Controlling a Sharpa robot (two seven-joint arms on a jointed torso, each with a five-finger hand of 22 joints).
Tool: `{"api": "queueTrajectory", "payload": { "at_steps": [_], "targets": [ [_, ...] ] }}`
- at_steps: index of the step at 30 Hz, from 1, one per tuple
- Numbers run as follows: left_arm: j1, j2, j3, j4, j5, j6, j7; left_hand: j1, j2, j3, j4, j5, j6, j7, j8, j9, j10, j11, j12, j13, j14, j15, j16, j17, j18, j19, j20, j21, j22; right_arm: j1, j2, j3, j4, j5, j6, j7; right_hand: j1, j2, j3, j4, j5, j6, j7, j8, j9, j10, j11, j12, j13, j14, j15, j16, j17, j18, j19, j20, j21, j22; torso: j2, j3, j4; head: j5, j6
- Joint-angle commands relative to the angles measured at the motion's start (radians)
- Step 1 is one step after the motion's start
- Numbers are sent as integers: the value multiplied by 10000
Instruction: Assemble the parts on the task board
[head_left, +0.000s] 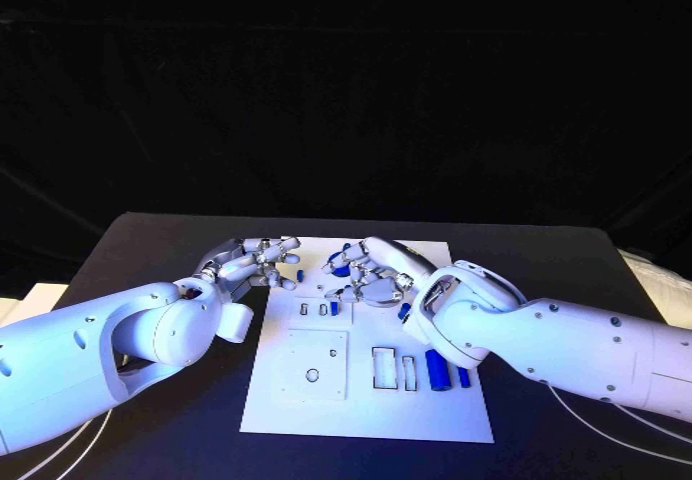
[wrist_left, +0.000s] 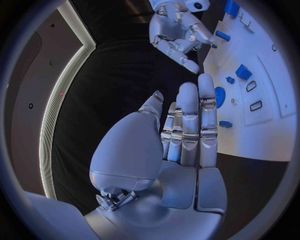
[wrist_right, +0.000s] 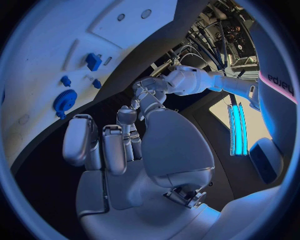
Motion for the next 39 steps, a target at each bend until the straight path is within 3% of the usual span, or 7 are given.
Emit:
{"api": "queueTrajectory", "payload": {
  "at_steps": [1, 3, 8, 11, 15, 26, 39],
  "targets": [
    [225, 125, 14, -234, -2161, 694, -2186, -297, -96, -265, 199, -284, 98, -131, 222, 68, 497, -218, 893, 720, 689, -132, 3533, 3421, -273, 439, -267, 2557, 2634, 321, -462, 26, 249, 2659, -138, 1306, -22, 154, 6, -3, 117, 90, -49, 63, 15, -164, -9, -218, -176, 538, 80, -188, 576, 42, -198, -4, -166, -304, -209, 77, -6, 92, 0],
    [392, 233, 13, -429, -3241, 1215, -3091, -238, -170, -484, 146, -658, 52, -182, 443, 120, 174, -286, 1852, 1675, 569, -248, 4648, 4594, -458, 300, -351, 3945, 4067, 597, -808, 34, 296, 3400, -168, 1338, -38, 174, -12, 16, 140, 96, -51, 67, 15, -199, -10, -273, -230, 519, 77, -246, 499, 56, -234, -8, -212, -381, -322, 100, -28, 158, -39],
    [937, 691, 11, -1017, -5851, 2520, -5475, -892, -18, -1056, 728, -683, 245, -415, 1040, 364, -187, -412, 3799, 3440, 711, -281, 5866, 5913, -609, 148, -463, 5890, 6210, 1168, -1619, 41, 176, 4765, -150, 1360, -96, 199, -69, 64, 159, 111, -58, 76, 16, -156, -16, -221, -208, 529, 70, -246, 523, 60, -239, -16, -240, -411, -501, 121, -112, 186, -109],
    [1129, 1006, 8, -1334, -6825, 3180, -6439, -1400, 59, -1512, 1265, -737, 284, -503, 1383, 528, -319, -455, 5007, 4604, 849, -380, 6500, 6586, -777, 282, -449, 7006, 7527, 1332, -1905, 40, 49, 5091, -72, 1315, -151, 180, -144, 98, 182, 119, -66, 81, 16, -157, -21, -241, -244, 506, 65, -326, 418, 84, -292, -22, -314, -539, -578, 152, -173, 235, -158],
    [1315, 1655, 2, -1869, -8128, 4073, -7516, -2268, 269, -2248, 1270, -815, 390, -677, 1909, 889, -74, -614, 7229, 6842, 1062, -558, 7362, 7516, -1144, 802, -540, 8826, 9836, 1440, -2201, 30, -49, 5269, 32, 1258, -169, 175, -194, 114, 185, 122, -72, 83, 15, -162, -26, -255, -268, 482, 60, -402, 320, 100, -332, -27, -373, -634, -626, 170, -187, 270, -221],
    [1483, 3255, -22, -3200, -9653, 5216, -8890, -2711, 556, -2876, 1308, -843, 125, -783, 2739, 1610, -80, -652, 8587, 8272, 1064, -582, 7370, 7525, -1306, 986, -606, 9594, 10880, 1487, -2299, -15, -54, 4674, -52, 1349, -65, 272, -215, 97, 316, 130, -82, 87, 13, -128, -44, -221, -270, 475, 42, -467, 264, 101, -319, -45, -411, -659, -650, 195, -203, 363, -316],
    [1480, 4210, -205, -4142, -9836, 6064, -9167, -2609, 614, -3134, 1311, -837, -309, -891, 3814, 2662, 52, -752, 9392, 9136, 1064, -644, 7370, 7525, -1372, 1057, -655, 9896, 11308, 1489, -2243, -48, -91, 4574, 23, 1230, -65, 300, -264, 120, 406, 119, -76, 80, 7, -134, -40, -234, -300, 478, 40, -497, 244, 102, -316, -52, -441, -690, -609, 172, -200, 342, -390]
  ]
}}
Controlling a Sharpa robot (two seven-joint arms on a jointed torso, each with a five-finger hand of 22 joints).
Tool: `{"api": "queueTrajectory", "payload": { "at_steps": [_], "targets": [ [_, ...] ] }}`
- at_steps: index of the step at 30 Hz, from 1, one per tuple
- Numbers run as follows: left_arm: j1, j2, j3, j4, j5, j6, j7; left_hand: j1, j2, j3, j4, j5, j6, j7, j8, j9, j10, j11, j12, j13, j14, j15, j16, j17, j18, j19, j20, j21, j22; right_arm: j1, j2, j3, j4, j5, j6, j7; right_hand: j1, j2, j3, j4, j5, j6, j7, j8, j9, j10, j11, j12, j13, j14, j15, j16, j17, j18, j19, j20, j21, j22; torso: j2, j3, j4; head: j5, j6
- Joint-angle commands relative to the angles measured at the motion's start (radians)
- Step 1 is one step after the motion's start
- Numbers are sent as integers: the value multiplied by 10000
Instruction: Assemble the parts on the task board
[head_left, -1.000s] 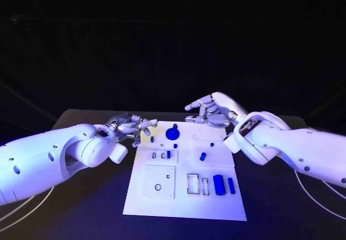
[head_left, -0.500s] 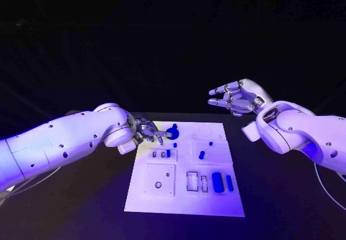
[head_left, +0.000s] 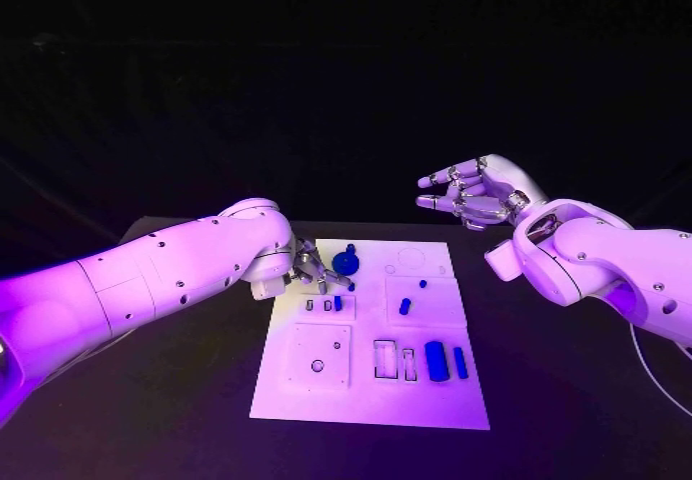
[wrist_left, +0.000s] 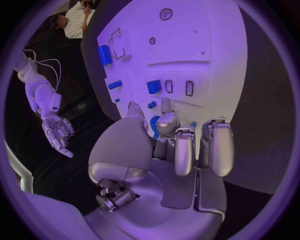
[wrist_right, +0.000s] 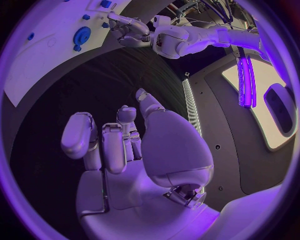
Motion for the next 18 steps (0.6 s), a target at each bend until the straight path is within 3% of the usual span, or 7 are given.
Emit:
{"api": "queueTrajectory", "payload": {
  "at_steps": [1, 5, 18],
  "targets": [
    [4, 159, -66, -199, -254, 715, -294, -15, 34, -63, 12, -13, -112, -7, 148, 162, 67, -40, 70, 69, 1052, -74, 24, 2630, -135, 495, -77, 68, 1137, 1, 30, -9, -21, -146, 109, 10, -32, 102, -115, 29, 44, 38, 5, 31, 6, 22, -22, 3, -23, 477, 41, -52, 239, 103, -24, -33, -55, -22, 20, -6, 6, -31, 2],
    [3, 318, -126, -358, -258, 838, -309, -41, 49, -82, 10, -13, -216, -20, 322, 353, 76, -49, 129, 138, 1052, -82, 24, 2630, -144, 504, -82, 102, 1189, 1, 71, -32, -62, -136, 129, -43, -67, 108, -155, 62, 48, 34, 6, 28, 5, 26, -20, 8, -27, 479, 43, -63, 232, 106, -27, -33, -71, -43, 59, -18, -32, 12, 6],
    [5, 554, -155, -568, -283, 1172, -329, 109, 122, -93, -15, -13, -432, -52, 721, 800, 89, -72, 224, 262, 1052, -99, 24, 2630, -160, 517, -92, 166, 1291, -27, 204, -126, -262, 71, 261, -173, -122, 127, -217, 120, 58, 32, 4, 27, 4, 25, -19, 5, -44, 479, 43, -88, 210, 109, -29, -33, -94, -69, 101, -29, -32, 80, -75]
  ]
}}
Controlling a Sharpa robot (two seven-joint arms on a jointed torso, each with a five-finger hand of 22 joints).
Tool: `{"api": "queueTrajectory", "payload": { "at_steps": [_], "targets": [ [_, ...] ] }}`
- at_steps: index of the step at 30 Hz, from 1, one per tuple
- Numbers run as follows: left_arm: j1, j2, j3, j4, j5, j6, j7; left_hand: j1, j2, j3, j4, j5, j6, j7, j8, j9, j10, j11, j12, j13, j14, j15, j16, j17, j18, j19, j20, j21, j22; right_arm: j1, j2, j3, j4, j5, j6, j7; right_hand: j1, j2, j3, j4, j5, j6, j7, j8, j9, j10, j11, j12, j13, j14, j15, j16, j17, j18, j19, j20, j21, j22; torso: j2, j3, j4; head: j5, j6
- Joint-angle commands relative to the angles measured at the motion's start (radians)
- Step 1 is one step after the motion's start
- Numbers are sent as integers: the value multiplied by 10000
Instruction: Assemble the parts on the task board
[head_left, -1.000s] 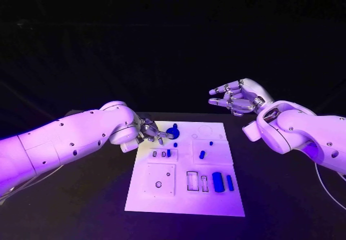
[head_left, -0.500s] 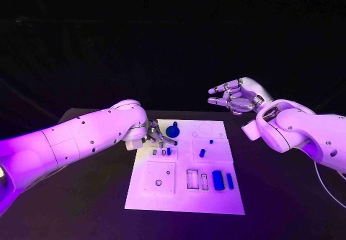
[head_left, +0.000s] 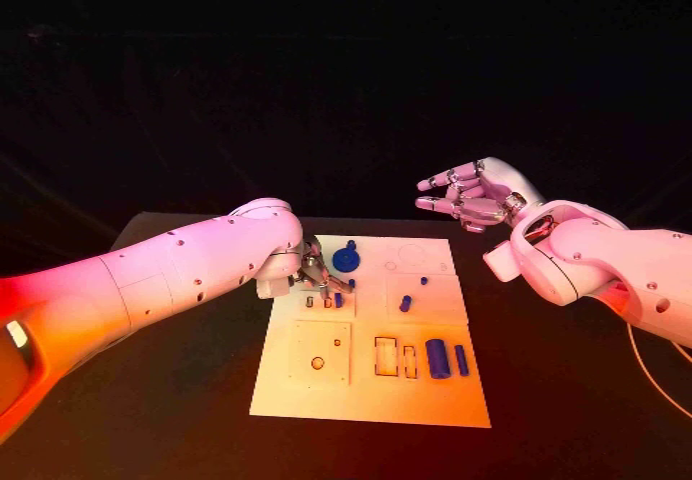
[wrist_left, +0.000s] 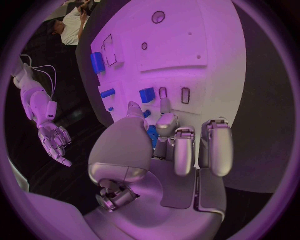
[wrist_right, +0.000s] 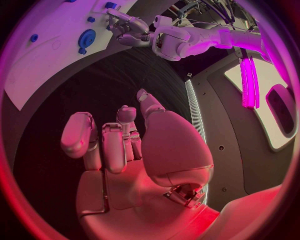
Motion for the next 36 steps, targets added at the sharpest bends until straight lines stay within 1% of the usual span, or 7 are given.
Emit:
{"api": "queueTrajectory", "payload": {
  "at_steps": [1, 4, 9, 13, 17, 27, 36],
  "targets": [
    [12, 56, 3, -36, -67, 419, -61, 53, 56, -43, -17, -14, -111, -3, 87, 71, 56, -39, 66, 32, 1050, -98, 24, 2632, -163, 557, -56, 55, 1301, -8, 32, -3, -28, 38, 218, -89, -56, 60, -53, 9, 39, 32, 4, 27, 5, 24, -20, 5, -11, 479, 44, -33, 208, 109, -29, -33, -44, -8, 6, -7, -6, 8, -22],
    [12, 75, 4, -39, -67, 413, -50, 71, 69, -48, -17, -14, -126, -5, 114, 102, 60, -41, 74, 41, 1050, -99, 24, 2632, -164, 557, -57, 58, 1307, -10, 53, -11, -64, 35, 262, -157, -84, 68, -93, 40, 33, 30, 3, 26, 5, 20, -20, -1, -25, 474, 44, -61, 175, 115, -41, -33, -69, -45, 5, -10, -7, -24, -40],
    [13, 104, 7, -36, -67, 412, -19, 115, 103, -78, -17, -14, -168, -17, 223, 226, 72, -52, 102, 76, 1050, -106, 24, 2632, -166, 559, -62, 70, 1326, -15, 104, -25, -113, 9, 354, -296, -87, 69, -100, 45, 30, 30, 2, 26, 5, 18, -20, -4, -29, 472, 44, -68, 166, 117, -46, -33, -77, -58, 10, 2, -10, -10, -61],
    [12, 128, 18, -45, -67, 427, 12, 245, 186, -74, -42, -13, -246, -18, 304, 336, 56, -54, 86, 66, 1050, -109, 24, 2632, -166, 555, -65, 71, 1332, -22, 149, -34, -150, -17, 430, -406, -90, 70, -105, 49, 29, 29, 2, 26, 5, 17, -21, -6, -32, 471, 44, -73, 160, 118, -49, -33, -81, -66, 10, -3, -9, -3, -82],
    [12, 152, 22, -52, -67, 483, 30, 316, 206, -86, -54, -13, -286, -19, 348, 397, 51, -54, 83, 67, 1050, -109, 24, 2632, -168, 556, -66, 77, 1342, -28, 184, -40, -188, -41, 580, -522, -78, 117, -153, 84, 4, 3, 5, 13, 0, -124, -19, -218, -226, 412, 43, -256, -71, 177, -194, -34, -272, -386, 12, -10, 8, -12, -110],
    [11, 181, 23, -51, -67, 546, 75, 486, 278, -100, -79, -11, -344, -27, 460, 539, 71, -61, 116, 110, 1050, -112, 24, 2632, -172, 560, -66, 92, 1369, -34, 240, -46, -227, -110, 699, -648, -71, 128, -173, 94, -8, -8, 6, 8, -2, -134, -18, -227, -238, 406, 43, -280, -93, 182, -208, -34, -300, -422, 19, -5, -10, -27, -96],
    [11, 217, 31, -24, 67, 675, 165, 689, 395, -75, -113, -10, -404, -33, 560, 675, 59, -65, 95, 96, 1050, -115, 24, 2632, -165, 545, -67, 73, 1348, -46, 311, -49, -326, -187, 952, -759, -30, 158, -181, 91, 9, -14, 5, 6, -2, -149, -21, -249, -264, 399, 41, -315, -127, 188, -220, -35, -333, -463, 18, -5, 9, -64, -172]
  ]
}}
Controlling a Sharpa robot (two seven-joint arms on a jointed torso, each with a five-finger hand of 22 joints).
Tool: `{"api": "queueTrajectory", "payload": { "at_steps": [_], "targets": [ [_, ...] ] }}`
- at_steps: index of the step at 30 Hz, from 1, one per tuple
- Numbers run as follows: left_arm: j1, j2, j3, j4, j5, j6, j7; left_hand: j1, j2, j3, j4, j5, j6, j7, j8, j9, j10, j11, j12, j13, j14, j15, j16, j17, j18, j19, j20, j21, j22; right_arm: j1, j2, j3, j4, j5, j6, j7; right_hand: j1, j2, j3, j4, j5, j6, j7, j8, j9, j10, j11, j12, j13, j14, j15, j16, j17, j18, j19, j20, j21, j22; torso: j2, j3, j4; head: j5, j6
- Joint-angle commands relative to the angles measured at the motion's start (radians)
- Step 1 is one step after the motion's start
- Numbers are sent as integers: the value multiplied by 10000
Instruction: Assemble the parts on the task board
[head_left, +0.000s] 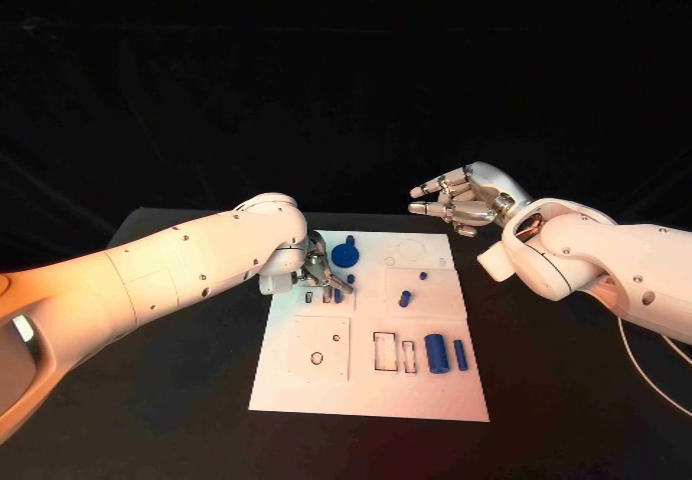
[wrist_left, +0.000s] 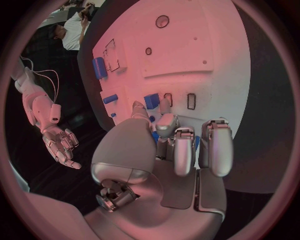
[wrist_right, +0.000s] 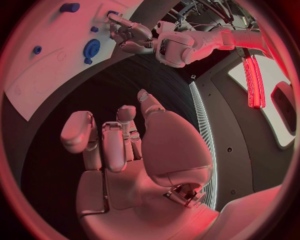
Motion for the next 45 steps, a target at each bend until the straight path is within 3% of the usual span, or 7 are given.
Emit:
{"api": "queueTrajectory", "payload": {
  "at_steps": [1, 22, 27, 36, 38, 42, 45],
  "targets": [
    [9, 34, 12, 26, 99, 262, 141, 89, 9, -20, -57, -10, -65, 19, 68, 9, 23, -31, 23, -11, 1054, -48, 24, 2635, -166, 545, -68, 35, 1350, -14, 38, -1, -45, -183, 380, -128, 9, 119, -57, 22, 10, -14, 5, 6, 0, -65, -9, -62, -11, 399, 41, -27, -13, 188, -76, 1, -33, -9, 3, 0, 11, 1, -24],
    [8, 58, 57, 49, 130, 267, 365, 1903, 936, 968, -1046, -8, -323, -54, 363, 511, -5, -101, -78, -46, 1054, -101, 24, 2635, -119, 451, -103, -109, 1187, -41, 162, -5, -282, -278, 529, -243, 20, 124, -65, 23, 18, -20, 6, 4, 0, -75, -7, -74, -24, 386, 40, -71, -68, 191, -85, 1, -51, -34, 14, 4, 7, 9, -58],
    [8, 48, 63, 65, 100, 172, 358, 3429, 1334, 2072, -2032, 24, -679, -137, 175, 513, -161, -208, -308, -178, 1054, -207, 24, 2635, -76, 379, -190, -237, 1028, -54, 192, -6, -332, -282, 530, -252, 26, 126, -73, 24, 24, -19, 6, 5, 0, -82, -7, -85, -35, 377, 40, -104, -109, 192, -89, 1, -60, -43, 4, 4, 13, 26, -91],
    [8, -101, 73, 178, 17, -120, 352, 3012, 545, 4078, -2236, 9, -700, 39, 87, 690, -116, -71, -597, -391, 1054, -75, 24, 2635, -73, 382, -91, -292, 1015, -74, 209, -8, -417, -276, 586, -279, 17, 130, -128, 55, 33, -42, 19, -4, -3, -149, 4, -170, -117, 348, 48, -194, -206, 229, -193, 7, -198, -260, -27, 0, 41, -48, -127],
    [8, -164, 74, 237, 8, -241, 354, 2662, 228, 4860, -2174, -15, -686, 91, 88, 766, -88, -69, -619, -408, 1054, -70, 24, 2635, -73, 388, -84, -300, 1024, -76, 211, -8, -433, -271, 598, -282, 17, 132, -140, 62, 35, -51, 21, -8, -4, -169, 7, -193, -138, 342, 51, -211, -223, 234, -210, 9, -223, -297, -17, 6, 39, -55, -109],
    [5, -296, 73, 383, -1, -773, 460, 1652, -943, 7495, -2227, 26, -613, -7, 258, 1115, 67, -35, -511, -327, 1054, -104, 24, 2635, -82, 425, -80, -291, 1089, -80, 208, -9, -453, -258, 602, -269, 21, 135, -161, 71, 37, -62, 25, -12, -5, -204, 13, -235, -177, 331, 55, -242, -254, 247, -246, 12, -273, -372, -10, 0, 47, -52, -126],
    [1, -390, 71, 511, -11, -1241, 557, 1366, -1160, 8076, -2258, 27, -640, -2, 327, 1231, 134, -95, -454, -295, 1054, -94, 24, 2635, -91, 451, -98, -264, 1135, -85, 202, -10, -463, -253, 604, -247, 110, 121, -195, 34, 0, -99, 36, -25, -8, -258, 19, -280, -223, 319, 63, -280, -279, 258, -280, 19, -337, -447, -20, 1, 58, 0, -132]
  ]
}}
